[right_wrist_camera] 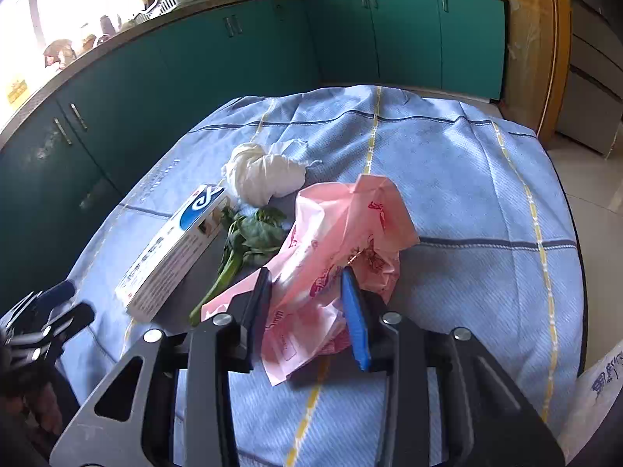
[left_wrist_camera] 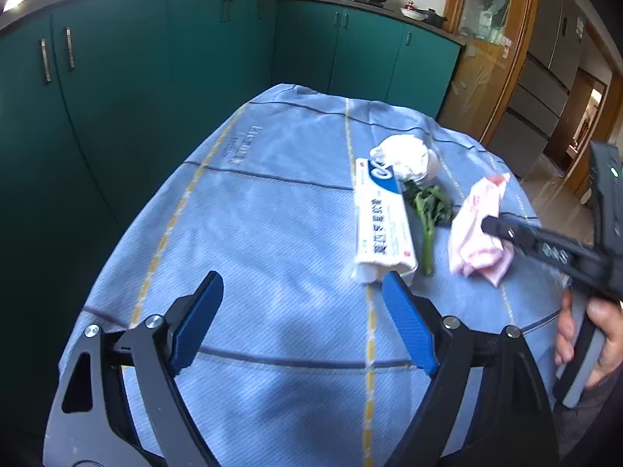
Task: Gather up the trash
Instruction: 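Grasp the pink plastic bag with the right tool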
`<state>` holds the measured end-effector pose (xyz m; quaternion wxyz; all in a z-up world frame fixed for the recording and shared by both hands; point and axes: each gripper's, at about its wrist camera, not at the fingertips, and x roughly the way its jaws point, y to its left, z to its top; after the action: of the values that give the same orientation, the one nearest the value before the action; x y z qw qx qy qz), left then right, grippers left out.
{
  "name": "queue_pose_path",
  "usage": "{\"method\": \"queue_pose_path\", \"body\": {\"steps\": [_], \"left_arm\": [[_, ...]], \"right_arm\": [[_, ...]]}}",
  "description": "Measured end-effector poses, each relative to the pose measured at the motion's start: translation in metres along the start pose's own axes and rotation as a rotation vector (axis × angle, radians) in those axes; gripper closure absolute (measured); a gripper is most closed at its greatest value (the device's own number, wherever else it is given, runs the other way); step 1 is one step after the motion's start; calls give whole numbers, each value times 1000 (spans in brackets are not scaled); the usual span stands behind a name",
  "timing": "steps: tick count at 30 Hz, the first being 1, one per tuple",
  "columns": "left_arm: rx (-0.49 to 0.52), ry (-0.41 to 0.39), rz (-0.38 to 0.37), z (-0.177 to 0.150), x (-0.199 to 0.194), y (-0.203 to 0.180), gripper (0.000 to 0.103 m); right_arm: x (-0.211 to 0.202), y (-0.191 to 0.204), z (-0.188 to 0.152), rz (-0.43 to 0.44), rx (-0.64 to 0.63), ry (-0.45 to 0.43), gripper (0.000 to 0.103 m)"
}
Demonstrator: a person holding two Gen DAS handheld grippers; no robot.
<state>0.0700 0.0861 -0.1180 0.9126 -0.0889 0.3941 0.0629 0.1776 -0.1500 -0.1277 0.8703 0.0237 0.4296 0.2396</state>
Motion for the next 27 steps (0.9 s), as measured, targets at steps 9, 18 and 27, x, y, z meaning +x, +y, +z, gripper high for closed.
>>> {"method": "queue_pose_path", "body": {"steps": [9, 18, 27], "left_arm": [[9, 41, -74, 28, 33, -31, 16], [91, 112, -76, 19, 67, -62, 48], [162, 99, -72, 0, 43, -62, 61]], "right_arm": [[-43, -38, -13, 24, -42, -6, 50], [-44, -51, -11, -35, 25, -38, 21], [-23, -38, -9, -80, 33, -24, 15]]}}
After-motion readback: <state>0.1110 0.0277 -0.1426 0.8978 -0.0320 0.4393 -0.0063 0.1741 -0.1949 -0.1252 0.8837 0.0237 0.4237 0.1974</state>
